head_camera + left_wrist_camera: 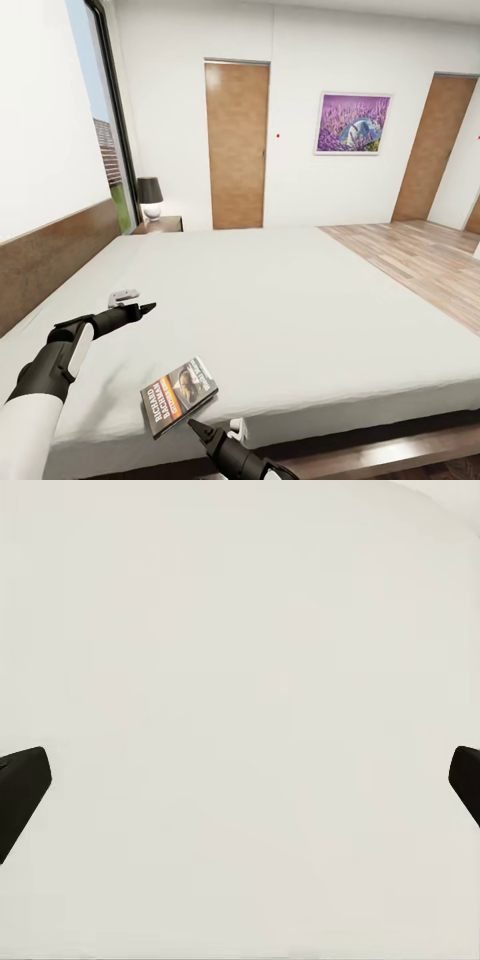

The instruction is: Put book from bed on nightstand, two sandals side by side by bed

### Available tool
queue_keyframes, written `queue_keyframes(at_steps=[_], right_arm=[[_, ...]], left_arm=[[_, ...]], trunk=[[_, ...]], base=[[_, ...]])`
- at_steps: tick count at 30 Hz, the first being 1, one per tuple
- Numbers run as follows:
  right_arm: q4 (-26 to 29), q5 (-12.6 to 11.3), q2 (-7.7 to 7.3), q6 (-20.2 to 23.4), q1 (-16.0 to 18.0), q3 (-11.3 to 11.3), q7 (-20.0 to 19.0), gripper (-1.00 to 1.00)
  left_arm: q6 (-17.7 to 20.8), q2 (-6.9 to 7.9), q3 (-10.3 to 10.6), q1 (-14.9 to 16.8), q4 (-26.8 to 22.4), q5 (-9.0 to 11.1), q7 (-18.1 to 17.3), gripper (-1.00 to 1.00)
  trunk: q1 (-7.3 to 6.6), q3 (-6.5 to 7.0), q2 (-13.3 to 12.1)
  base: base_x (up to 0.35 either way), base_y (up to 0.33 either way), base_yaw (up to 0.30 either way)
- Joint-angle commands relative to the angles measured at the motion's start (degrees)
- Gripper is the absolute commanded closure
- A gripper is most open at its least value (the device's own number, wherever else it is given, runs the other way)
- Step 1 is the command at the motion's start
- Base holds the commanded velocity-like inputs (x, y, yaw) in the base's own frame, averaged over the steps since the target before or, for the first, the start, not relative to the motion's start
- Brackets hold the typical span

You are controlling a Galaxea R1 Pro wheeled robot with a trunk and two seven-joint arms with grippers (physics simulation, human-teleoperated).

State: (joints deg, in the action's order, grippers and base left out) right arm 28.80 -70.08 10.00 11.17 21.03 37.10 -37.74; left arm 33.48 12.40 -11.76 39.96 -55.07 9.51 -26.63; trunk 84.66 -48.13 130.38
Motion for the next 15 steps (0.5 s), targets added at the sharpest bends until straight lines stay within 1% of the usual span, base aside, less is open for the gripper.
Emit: queue_keyframes(at_steps=[1, 7, 15], right_arm=[[-0.1, -0.6, 0.00, 0.3, 0.1, 0.1, -0.2, -1.00], [0.0, -0.5, 0.00, 0.3, 0.1, 0.2, -0.2, -1.00], [0.0, -0.6, 0.00, 0.3, 0.1, 0.2, -0.4, -1.00]], left_arm=[[0.4, 0.00, -0.1, 0.0, 0.0, 0.3, -0.1, -1.00], [0.4, 0.00, -0.1, 0.0, 0.0, 0.3, -0.1, -1.00], [0.4, 0.00, -0.1, 0.0, 0.0, 0.3, -0.1, -1.00]], trunk=[[-0.01, -0.06, 0.0], [-0.01, -0.06, 0.0], [-0.01, -0.06, 0.0]], base=[[0.000, 0.000, 0.167], [0.000, 0.000, 0.089], [0.000, 0.000, 0.027]])
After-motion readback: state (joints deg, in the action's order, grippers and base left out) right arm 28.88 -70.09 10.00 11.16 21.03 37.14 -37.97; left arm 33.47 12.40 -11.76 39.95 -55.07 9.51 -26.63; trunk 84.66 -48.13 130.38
